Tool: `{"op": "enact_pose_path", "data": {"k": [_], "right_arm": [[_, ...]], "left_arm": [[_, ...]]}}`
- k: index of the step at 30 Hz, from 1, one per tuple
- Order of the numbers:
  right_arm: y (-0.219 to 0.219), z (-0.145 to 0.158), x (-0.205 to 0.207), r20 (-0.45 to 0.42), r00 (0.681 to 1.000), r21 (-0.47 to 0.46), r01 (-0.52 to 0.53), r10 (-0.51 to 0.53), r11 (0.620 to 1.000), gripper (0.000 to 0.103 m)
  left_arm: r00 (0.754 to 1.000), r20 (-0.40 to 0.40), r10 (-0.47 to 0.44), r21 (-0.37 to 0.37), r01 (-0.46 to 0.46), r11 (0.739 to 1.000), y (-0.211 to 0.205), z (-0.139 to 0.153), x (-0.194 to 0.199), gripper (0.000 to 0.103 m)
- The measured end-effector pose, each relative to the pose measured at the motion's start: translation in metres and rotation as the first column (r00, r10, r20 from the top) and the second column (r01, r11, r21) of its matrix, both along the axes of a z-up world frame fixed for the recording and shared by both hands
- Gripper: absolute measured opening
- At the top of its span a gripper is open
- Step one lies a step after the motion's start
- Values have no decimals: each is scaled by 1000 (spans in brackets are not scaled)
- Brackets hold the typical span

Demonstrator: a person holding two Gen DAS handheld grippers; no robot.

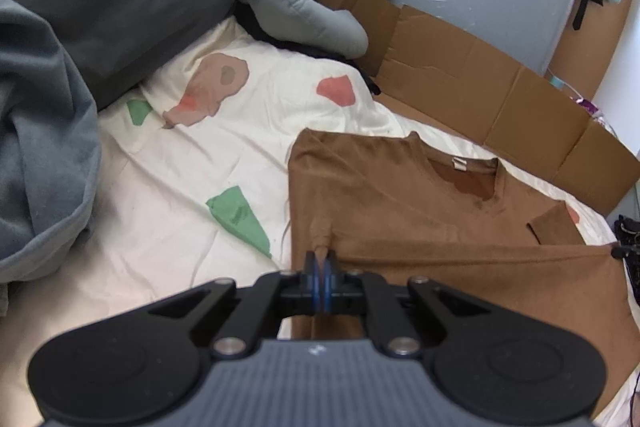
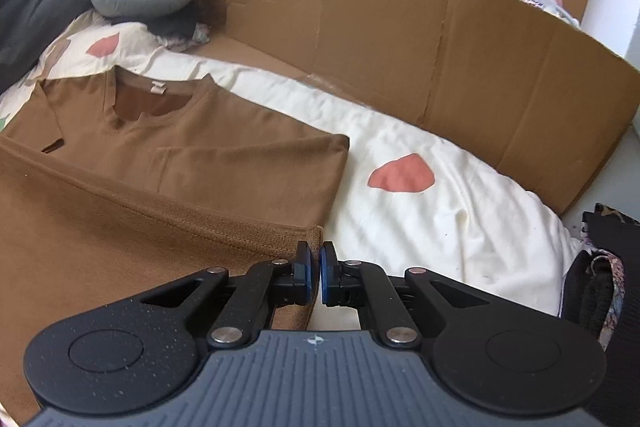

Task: Fold clothes
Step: 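Lift the folded shirt with both tools and fold it over toward the collar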

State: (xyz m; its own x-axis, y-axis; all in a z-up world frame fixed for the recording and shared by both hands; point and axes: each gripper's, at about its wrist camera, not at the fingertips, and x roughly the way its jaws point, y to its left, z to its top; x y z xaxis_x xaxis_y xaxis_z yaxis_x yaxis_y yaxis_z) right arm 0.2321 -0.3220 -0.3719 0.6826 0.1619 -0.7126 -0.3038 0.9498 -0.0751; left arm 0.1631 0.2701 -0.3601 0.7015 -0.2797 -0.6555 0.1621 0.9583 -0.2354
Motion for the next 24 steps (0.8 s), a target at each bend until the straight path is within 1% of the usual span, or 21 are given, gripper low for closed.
{"op": "enact_pose_path", "data": {"k": [3,6,8,11,13,14,15,17,19,21,22,23,24], "right_arm": [[1,-14,8,-40,999,2,4,-4,1000,3],[1,-28,20,-95,995,21,30,-28,999,4],[-2,-33,25,-124,991,52,55,-48,997,5],[-9,-36,27,-156,985,130,90,-69,987,9],[-11,-39,27,-173,983,150,93,-67,984,18],[-12,-40,27,-176,982,153,93,-65,984,28],[-12,-42,26,-179,982,155,92,-63,984,33],[-10,-43,26,-171,984,145,81,-55,986,33],[-8,-42,25,-163,986,132,69,-47,989,30],[-5,-39,25,-159,987,116,57,-38,992,13],[-4,-38,24,-157,987,108,50,-33,993,12],[-2,-37,24,-155,988,100,44,-28,994,6],[-1,-35,24,-153,988,92,38,-24,995,5]], "left_arm": [[999,-37,-11,23,12,1000,-5,-12,8,3],[996,-85,5,14,-3,1000,-6,-25,19,3],[994,-105,9,6,-9,1000,-6,-30,24,4],[993,-120,2,7,-1,1000,-7,-34,29,5],[992,-126,-3,-2,3,1000,-7,-35,29,10],[992,-129,-5,-6,4,1000,-7,-35,30,11],[991,-131,-5,-10,4,1000,-6,-35,30,12],[991,-131,-3,-10,1,1000,-7,-35,30,12],[992,-129,1,-6,-2,1000,-7,-34,29,10],[992,-125,4,-2,-4,1000,-8,-32,28,7],[993,-119,4,1,-4,1000,-8,-29,27,5],[994,-114,4,5,-4,1000,-9,-27,26,5],[994,-108,4,8,-3,1000,-9,-24,25,4]]}}
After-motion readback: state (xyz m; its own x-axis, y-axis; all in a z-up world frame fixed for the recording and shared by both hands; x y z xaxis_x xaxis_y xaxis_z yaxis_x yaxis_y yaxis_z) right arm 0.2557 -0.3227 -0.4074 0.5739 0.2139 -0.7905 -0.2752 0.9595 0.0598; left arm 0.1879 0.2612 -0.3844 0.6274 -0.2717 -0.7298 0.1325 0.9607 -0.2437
